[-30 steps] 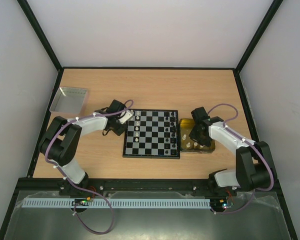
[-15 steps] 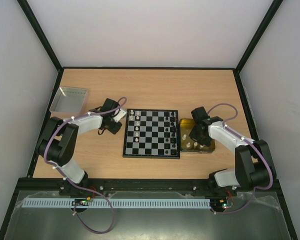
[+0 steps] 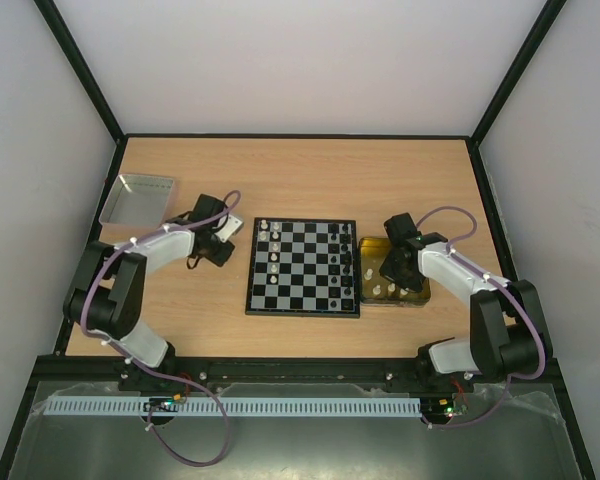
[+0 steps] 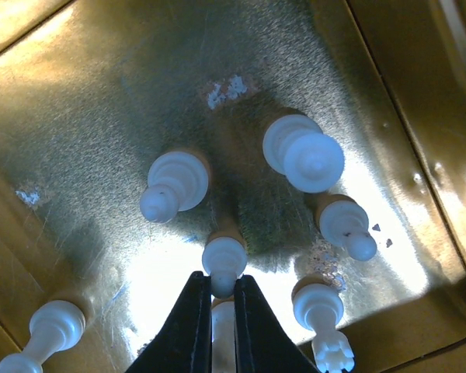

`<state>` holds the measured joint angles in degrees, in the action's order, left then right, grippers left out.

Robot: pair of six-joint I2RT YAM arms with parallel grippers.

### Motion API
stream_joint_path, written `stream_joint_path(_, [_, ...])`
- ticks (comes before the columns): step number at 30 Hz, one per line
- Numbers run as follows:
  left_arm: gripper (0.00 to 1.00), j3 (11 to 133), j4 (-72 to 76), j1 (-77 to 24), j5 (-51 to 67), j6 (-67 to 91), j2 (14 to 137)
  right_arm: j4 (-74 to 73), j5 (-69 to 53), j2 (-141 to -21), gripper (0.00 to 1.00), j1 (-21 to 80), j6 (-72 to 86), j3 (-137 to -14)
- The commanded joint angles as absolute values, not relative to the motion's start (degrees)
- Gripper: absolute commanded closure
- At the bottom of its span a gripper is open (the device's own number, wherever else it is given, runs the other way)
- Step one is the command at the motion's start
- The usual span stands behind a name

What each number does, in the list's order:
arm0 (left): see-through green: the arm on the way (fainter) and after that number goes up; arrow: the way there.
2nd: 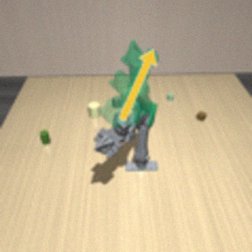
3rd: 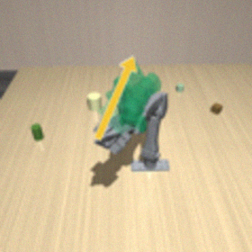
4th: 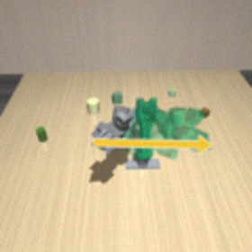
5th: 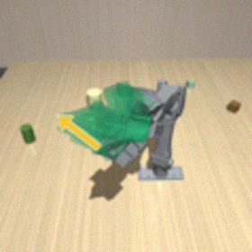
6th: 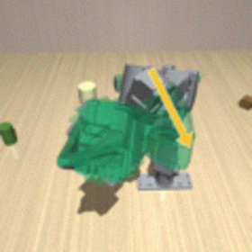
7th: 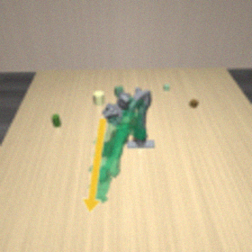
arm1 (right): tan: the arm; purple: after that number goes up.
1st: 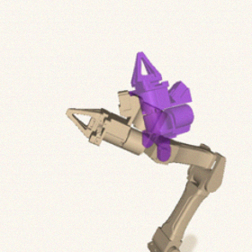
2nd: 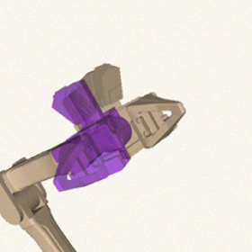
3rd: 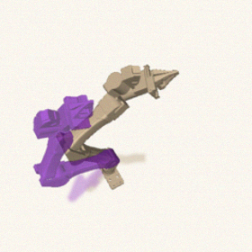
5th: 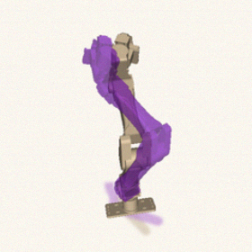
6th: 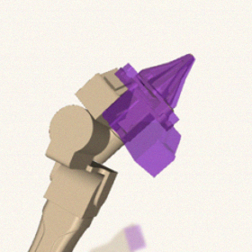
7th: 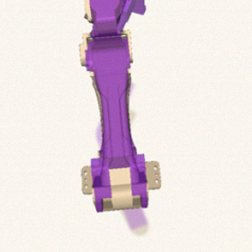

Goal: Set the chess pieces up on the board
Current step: Pick up the chess piece from the storage box.

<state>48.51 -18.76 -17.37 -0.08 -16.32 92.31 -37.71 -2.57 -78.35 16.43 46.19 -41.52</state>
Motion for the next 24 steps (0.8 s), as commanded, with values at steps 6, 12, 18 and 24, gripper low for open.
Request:
stream_joint_path(6, [0.75, 53.2, -24.9, -14.5, 1.6, -17.2, 84.8, -39.1, -0.4, -78.4, 0.98, 15.8, 44.9, -43.9])
stream_joint_path(12, [0.74, 58.6, -28.6, -12.3, 3.0, -17.4, 81.0, -40.8, 0.4, -77.8, 0.98, 15.6, 44.4, -45.7])
stream_joint_path(18, [0.68, 59.7, -30.1, -10.9, 5.9, -18.5, 78.0, -44.3, 1.4, -76.2, 0.98, 15.6, 43.6, -48.0])
stream_joint_path(24, [0.59, 58.9, -29.2, -10.4, 7.4, -17.5, 75.9, -49.6, 0.9, -72.8, 0.98, 15.6, 42.7, -51.9])
